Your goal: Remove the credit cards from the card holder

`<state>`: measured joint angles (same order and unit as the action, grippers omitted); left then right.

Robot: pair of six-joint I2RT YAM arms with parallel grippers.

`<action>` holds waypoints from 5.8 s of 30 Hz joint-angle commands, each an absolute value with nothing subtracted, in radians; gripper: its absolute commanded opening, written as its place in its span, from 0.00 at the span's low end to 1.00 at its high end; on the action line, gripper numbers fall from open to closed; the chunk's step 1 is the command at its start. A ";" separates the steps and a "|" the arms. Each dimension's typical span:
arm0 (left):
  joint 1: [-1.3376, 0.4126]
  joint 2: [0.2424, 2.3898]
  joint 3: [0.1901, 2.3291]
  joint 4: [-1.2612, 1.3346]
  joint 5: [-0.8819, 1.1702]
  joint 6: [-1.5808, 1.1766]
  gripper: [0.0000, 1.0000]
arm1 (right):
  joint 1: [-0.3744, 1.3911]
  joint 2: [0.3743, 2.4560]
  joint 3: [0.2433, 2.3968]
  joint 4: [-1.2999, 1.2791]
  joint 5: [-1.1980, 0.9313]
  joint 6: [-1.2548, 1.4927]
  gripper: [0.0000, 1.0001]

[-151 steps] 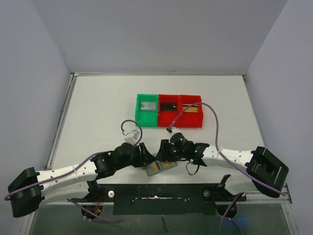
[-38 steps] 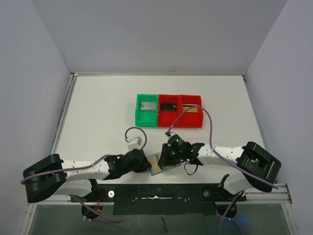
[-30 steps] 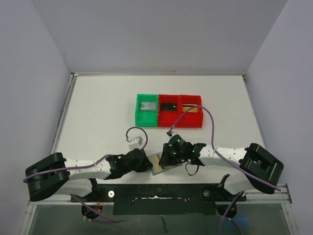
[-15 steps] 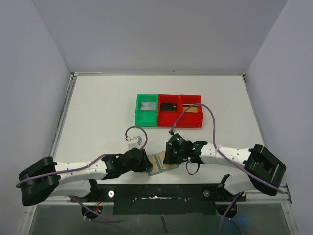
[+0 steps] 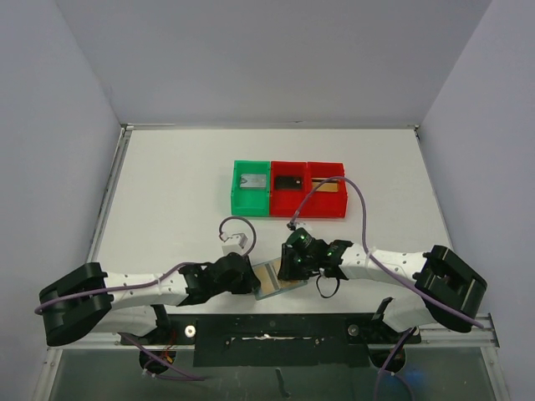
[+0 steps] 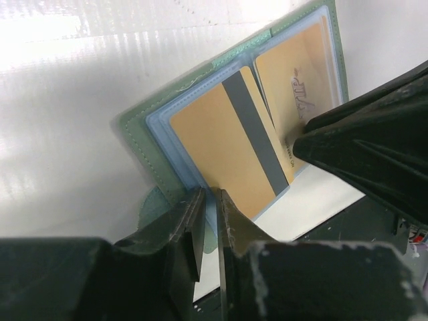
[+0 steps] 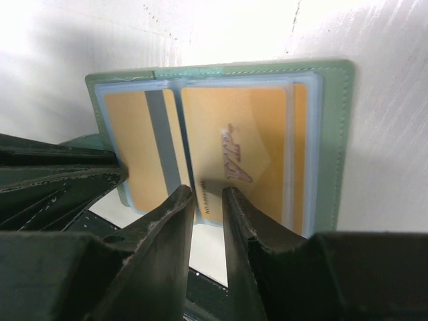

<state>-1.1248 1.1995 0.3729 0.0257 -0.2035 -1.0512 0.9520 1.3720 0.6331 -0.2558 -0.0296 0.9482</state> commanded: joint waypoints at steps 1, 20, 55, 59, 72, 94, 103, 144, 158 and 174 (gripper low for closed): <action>-1.127 1.251 0.343 0.080 -0.185 -1.072 0.12 | 0.966 1.364 0.674 -0.225 -0.039 0.934 0.26; -1.129 1.346 0.314 0.122 -0.177 -1.109 0.08 | 0.918 1.325 0.543 -0.054 -0.134 1.000 0.14; -1.129 1.204 0.487 -0.018 -0.211 -1.025 0.45 | 0.638 1.159 0.304 0.136 -0.413 0.943 0.00; -1.123 1.199 0.530 0.025 -0.207 -0.984 0.47 | 0.638 1.164 0.304 0.144 -0.410 0.947 0.00; -1.103 1.403 0.474 0.203 -0.118 -1.029 0.11 | 0.641 1.174 0.301 0.168 -0.415 0.964 0.00; -1.104 1.458 0.421 0.174 -0.115 -1.043 0.00 | 0.644 1.331 0.357 0.318 -0.485 0.970 0.21; -1.105 1.441 0.411 0.160 -0.131 -1.042 0.00 | 0.644 1.245 0.340 0.239 -0.419 0.947 0.00; -0.839 0.817 0.461 -0.275 -0.146 -0.864 0.66 | 0.361 1.049 0.643 0.135 -0.072 -0.581 0.00; -0.831 0.718 0.461 -0.374 -0.097 -0.868 0.70 | 0.304 1.325 0.787 0.119 -0.240 -0.863 0.00; -0.826 0.700 0.516 -0.449 -0.095 -0.848 0.71 | 0.253 1.633 0.956 0.086 -0.243 -1.083 0.00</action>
<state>-0.8337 0.7200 0.4526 -0.4389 -0.0963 -0.8707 0.2684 1.5864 0.8913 0.0586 -0.2382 -1.0058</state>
